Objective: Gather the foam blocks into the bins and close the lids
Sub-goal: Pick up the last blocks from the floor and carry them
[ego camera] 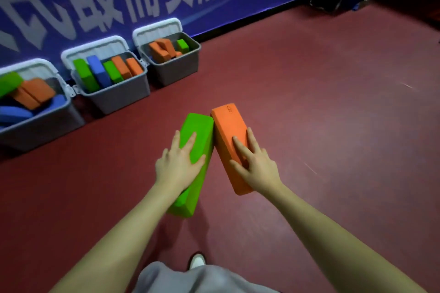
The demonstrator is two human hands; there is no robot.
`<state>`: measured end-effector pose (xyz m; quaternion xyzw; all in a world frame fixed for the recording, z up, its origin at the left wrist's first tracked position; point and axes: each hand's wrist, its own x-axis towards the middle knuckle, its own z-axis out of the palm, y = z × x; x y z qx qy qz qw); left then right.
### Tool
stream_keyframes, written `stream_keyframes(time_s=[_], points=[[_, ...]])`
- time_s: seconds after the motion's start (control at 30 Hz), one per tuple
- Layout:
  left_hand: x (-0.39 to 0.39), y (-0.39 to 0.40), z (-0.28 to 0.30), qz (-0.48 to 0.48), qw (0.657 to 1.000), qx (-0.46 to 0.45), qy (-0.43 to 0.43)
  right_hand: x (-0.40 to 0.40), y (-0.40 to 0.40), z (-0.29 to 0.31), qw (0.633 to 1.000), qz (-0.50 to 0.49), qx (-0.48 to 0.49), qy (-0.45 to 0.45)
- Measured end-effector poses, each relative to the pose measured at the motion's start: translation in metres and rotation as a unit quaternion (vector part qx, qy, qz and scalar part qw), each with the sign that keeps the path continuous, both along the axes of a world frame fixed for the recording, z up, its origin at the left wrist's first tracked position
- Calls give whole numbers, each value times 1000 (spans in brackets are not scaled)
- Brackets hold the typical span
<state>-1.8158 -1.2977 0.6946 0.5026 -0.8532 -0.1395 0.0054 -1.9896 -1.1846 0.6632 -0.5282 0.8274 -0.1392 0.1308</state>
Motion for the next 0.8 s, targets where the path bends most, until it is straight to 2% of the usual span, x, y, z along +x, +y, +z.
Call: stream_keyframes(time_s=[0.17,0.37,0.8], points=[[19,-73,2,60,998,4,9,14,-96,4,999,44,-6,1],[6,-154,-6,123,992,8,29,-15,-201,3,995,102,-5,18],[-138,-391,18,217,974,-14,58,-172,-477,34,980,192,-35,29]])
